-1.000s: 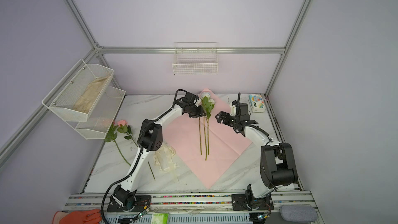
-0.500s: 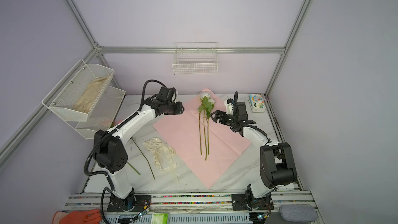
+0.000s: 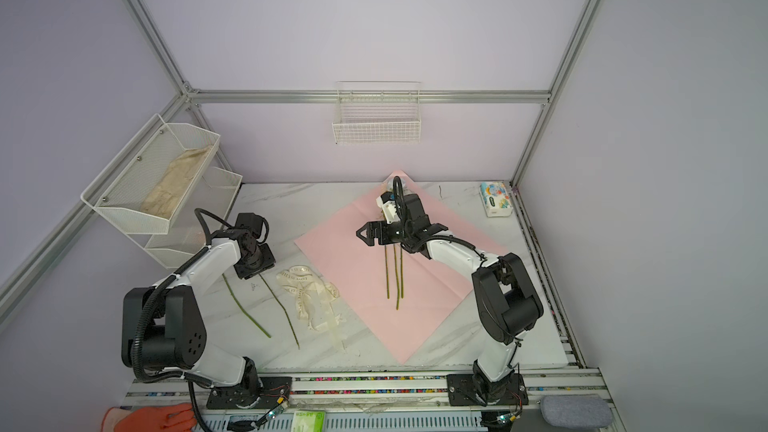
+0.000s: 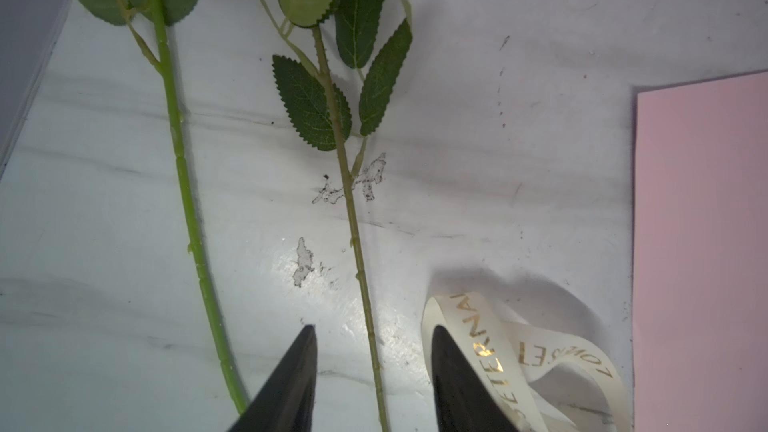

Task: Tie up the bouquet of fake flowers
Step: 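Release the rose and move the left gripper back toward the ribbon, then grasp the pink rose stem with the left gripper near the ribbon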

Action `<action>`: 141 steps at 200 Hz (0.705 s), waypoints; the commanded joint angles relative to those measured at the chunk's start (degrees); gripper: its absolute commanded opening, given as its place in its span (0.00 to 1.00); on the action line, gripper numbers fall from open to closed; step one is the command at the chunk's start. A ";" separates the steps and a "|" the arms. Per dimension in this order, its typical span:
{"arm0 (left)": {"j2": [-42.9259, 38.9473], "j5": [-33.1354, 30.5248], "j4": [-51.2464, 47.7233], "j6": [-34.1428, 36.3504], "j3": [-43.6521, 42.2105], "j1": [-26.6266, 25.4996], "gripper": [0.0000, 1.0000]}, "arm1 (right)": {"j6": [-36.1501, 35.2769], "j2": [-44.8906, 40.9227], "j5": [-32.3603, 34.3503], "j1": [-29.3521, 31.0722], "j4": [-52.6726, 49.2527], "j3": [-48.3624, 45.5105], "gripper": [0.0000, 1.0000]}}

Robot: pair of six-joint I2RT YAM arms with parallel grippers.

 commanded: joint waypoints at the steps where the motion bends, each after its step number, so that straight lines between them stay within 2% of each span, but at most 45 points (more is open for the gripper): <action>1: 3.75 -2.28 -0.01 -1.34 1.56 0.59 0.43 | -2.87 1.93 -0.49 2.36 -2.39 2.82 0.97; 50: 10.13 -3.43 1.03 -1.34 3.15 1.35 0.42 | -1.61 3.53 0.09 4.19 -1.80 3.63 0.97; 64: 11.60 -2.38 1.51 -0.76 3.60 1.43 0.35 | -1.33 3.76 -0.10 4.30 -1.69 3.53 0.97; 77: 11.85 -1.21 1.42 0.14 4.05 1.43 0.20 | -1.58 3.60 0.54 4.28 -2.19 3.49 0.97; 98: 9.96 0.13 1.11 2.05 4.31 1.35 0.10 | -2.77 2.57 3.34 4.28 -2.66 2.89 0.97; 120: 7.24 5.18 -0.29 4.81 6.41 1.35 0.01 | -2.09 0.70 9.89 4.13 -2.96 2.18 0.97; 141: 3.51 12.36 -1.81 6.86 9.85 1.03 0.01 | -0.68 -2.04 16.62 2.20 -2.83 0.84 0.97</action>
